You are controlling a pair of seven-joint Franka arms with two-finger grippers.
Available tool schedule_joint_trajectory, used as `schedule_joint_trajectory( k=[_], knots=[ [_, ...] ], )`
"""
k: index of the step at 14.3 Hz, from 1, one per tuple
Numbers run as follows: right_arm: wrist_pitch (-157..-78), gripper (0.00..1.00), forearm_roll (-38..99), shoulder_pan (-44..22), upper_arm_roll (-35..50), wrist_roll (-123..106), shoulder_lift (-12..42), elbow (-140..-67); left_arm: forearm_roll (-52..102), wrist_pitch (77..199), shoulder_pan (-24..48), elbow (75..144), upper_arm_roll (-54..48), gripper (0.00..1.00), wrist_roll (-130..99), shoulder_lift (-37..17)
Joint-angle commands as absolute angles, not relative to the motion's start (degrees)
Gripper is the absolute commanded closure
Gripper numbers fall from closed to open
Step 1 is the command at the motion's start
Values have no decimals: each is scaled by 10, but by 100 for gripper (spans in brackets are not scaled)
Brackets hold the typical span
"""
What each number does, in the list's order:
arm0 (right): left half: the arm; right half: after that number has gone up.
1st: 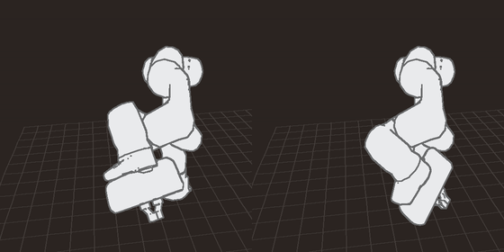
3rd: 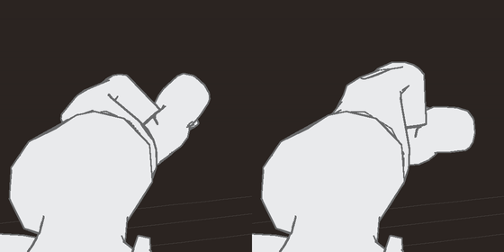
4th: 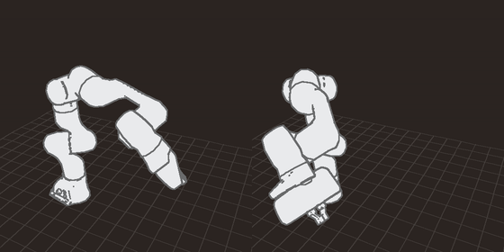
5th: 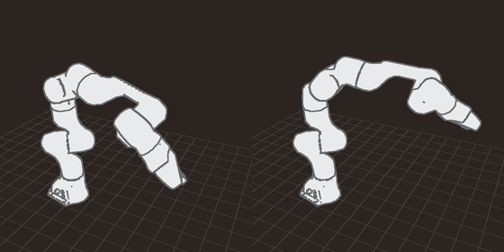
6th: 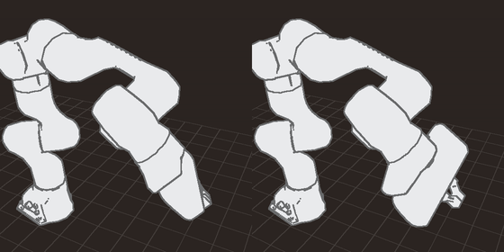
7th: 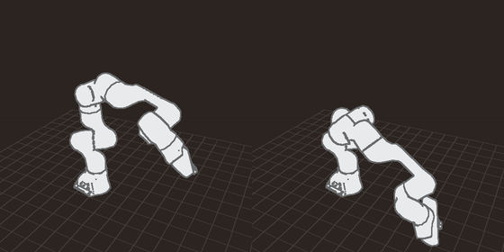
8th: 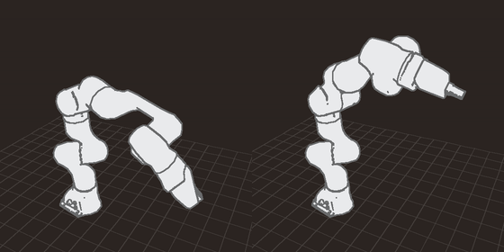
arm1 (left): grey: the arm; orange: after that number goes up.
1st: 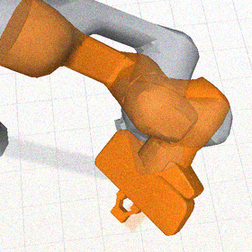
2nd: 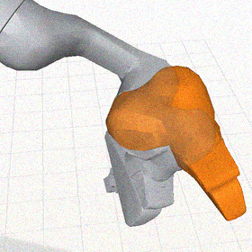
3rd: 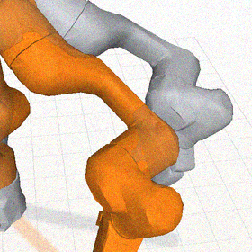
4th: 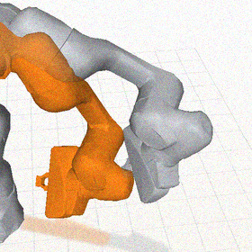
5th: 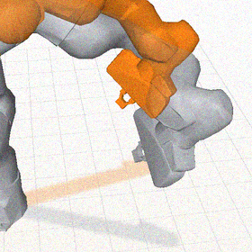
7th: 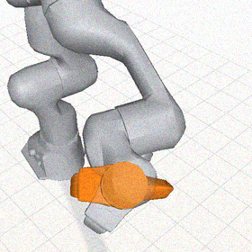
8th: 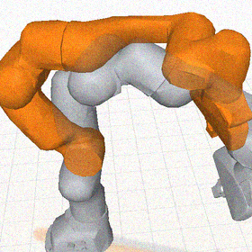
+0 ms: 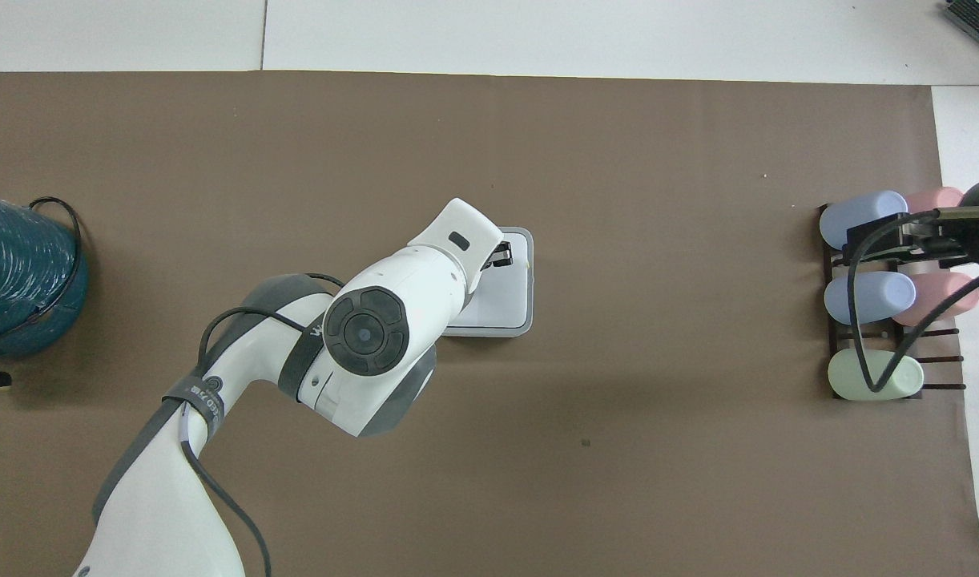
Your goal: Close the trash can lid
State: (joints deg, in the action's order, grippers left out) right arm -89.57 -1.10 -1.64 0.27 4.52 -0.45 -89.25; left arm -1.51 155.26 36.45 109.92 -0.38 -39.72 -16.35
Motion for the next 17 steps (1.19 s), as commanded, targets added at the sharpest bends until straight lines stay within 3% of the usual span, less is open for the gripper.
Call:
schedule_joint_trajectory(
  k=[1,5,7,8,11,17],
  knots=[
    [-890,0,0,-14,4,47,-13,-901,-18,1507,365,1075,-4,100,-407,-177],
    [-890,0,-1,-14,4,47,-14,-902,-18,1357,355,1078,1,99,-400,-106],
    [-891,0,-1,-14,4,47,-14,-902,-19,1270,338,1078,1,87,-387,-80],
    [-891,0,0,-14,4,48,-14,-902,-19,1234,327,1079,1,77,-370,-71],
    [-890,0,-1,-14,4,47,-14,-902,-19,1148,282,1091,1,2,-283,-41],
    [-891,0,-1,-14,4,48,-14,-902,-19,1128,125,1107,1,0,-75,-11]
  ],
)
